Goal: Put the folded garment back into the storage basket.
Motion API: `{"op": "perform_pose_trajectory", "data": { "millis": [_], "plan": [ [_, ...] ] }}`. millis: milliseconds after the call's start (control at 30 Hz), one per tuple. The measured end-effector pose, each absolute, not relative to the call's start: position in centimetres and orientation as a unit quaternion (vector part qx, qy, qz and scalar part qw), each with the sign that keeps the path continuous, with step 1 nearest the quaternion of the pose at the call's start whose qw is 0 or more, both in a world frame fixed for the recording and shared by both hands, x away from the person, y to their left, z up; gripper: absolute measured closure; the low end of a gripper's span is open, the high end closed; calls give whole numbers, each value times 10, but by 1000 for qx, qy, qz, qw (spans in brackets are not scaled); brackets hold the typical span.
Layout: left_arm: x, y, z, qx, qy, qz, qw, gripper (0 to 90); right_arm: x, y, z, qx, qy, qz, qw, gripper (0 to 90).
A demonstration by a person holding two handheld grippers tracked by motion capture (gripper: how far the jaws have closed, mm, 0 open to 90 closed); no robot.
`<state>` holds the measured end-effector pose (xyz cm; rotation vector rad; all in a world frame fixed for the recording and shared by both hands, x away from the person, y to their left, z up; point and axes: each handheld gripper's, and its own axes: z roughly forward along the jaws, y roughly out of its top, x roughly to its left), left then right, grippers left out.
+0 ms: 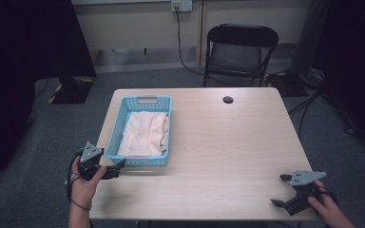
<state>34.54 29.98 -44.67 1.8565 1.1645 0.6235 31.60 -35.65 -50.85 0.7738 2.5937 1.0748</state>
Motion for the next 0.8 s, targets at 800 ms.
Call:
{"op": "perform_pose_trajectory", "data": {
  "millis": [800],
  "plan": [
    [348, 306, -462, 741, 476, 238, 408, 31, 316, -357, -509, 264, 885, 367, 114, 0]
  ]
}}
